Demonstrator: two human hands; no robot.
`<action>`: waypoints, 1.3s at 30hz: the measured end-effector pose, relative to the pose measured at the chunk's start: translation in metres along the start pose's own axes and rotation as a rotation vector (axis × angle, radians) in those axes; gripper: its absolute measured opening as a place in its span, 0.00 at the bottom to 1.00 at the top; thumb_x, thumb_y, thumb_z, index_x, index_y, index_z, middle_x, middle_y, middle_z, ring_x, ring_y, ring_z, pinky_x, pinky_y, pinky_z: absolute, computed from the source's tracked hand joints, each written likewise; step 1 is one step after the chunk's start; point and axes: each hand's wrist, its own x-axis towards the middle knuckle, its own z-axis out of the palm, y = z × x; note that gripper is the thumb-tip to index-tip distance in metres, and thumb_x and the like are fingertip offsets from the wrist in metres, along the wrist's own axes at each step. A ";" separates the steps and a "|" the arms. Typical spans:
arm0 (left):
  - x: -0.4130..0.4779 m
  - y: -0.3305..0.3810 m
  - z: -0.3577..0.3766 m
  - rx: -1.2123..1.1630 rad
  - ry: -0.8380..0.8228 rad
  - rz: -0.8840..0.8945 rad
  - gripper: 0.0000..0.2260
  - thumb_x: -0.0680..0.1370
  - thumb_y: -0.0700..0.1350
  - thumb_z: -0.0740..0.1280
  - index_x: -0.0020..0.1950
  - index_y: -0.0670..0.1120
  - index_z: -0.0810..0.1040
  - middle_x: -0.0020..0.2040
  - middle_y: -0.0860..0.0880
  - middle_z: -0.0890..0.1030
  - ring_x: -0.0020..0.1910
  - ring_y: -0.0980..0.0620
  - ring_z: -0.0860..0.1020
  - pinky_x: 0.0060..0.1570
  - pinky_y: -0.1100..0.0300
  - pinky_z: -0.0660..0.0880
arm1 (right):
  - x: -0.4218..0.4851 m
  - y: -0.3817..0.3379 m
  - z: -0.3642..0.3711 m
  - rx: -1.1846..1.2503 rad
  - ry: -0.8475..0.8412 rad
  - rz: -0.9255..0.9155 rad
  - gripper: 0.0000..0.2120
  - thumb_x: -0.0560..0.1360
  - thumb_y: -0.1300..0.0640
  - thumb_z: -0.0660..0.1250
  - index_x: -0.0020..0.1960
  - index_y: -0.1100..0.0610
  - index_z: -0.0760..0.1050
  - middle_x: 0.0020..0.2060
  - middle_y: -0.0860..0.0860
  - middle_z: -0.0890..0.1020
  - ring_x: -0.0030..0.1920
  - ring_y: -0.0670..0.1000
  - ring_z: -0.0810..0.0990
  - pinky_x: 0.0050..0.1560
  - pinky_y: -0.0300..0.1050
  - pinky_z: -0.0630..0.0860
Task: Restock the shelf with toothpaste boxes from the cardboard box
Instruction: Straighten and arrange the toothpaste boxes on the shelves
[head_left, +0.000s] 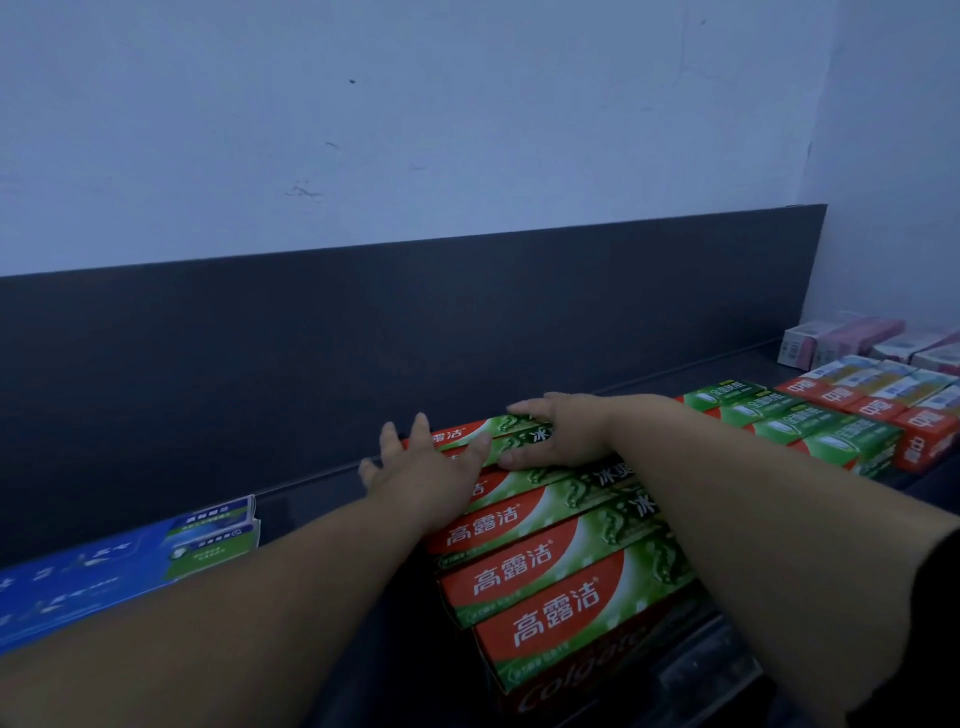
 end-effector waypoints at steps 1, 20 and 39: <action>0.001 0.000 0.000 0.004 -0.006 -0.004 0.40 0.74 0.72 0.52 0.79 0.55 0.42 0.79 0.47 0.42 0.76 0.36 0.45 0.72 0.42 0.52 | 0.000 0.000 -0.001 -0.001 -0.004 -0.002 0.48 0.62 0.21 0.62 0.76 0.34 0.50 0.79 0.48 0.52 0.77 0.57 0.56 0.73 0.61 0.59; -0.011 0.001 -0.004 -0.676 0.199 -0.065 0.45 0.70 0.68 0.64 0.77 0.57 0.43 0.78 0.53 0.47 0.72 0.42 0.63 0.62 0.41 0.71 | -0.013 0.000 0.003 0.121 0.088 -0.076 0.46 0.65 0.25 0.63 0.78 0.38 0.51 0.79 0.47 0.54 0.76 0.55 0.58 0.74 0.57 0.61; -0.033 -0.004 0.020 -0.879 0.065 -0.178 0.52 0.50 0.70 0.69 0.72 0.62 0.56 0.65 0.47 0.73 0.55 0.42 0.79 0.50 0.43 0.78 | -0.049 0.001 0.013 0.126 0.127 0.010 0.43 0.70 0.31 0.67 0.78 0.43 0.53 0.76 0.51 0.61 0.74 0.56 0.63 0.71 0.52 0.65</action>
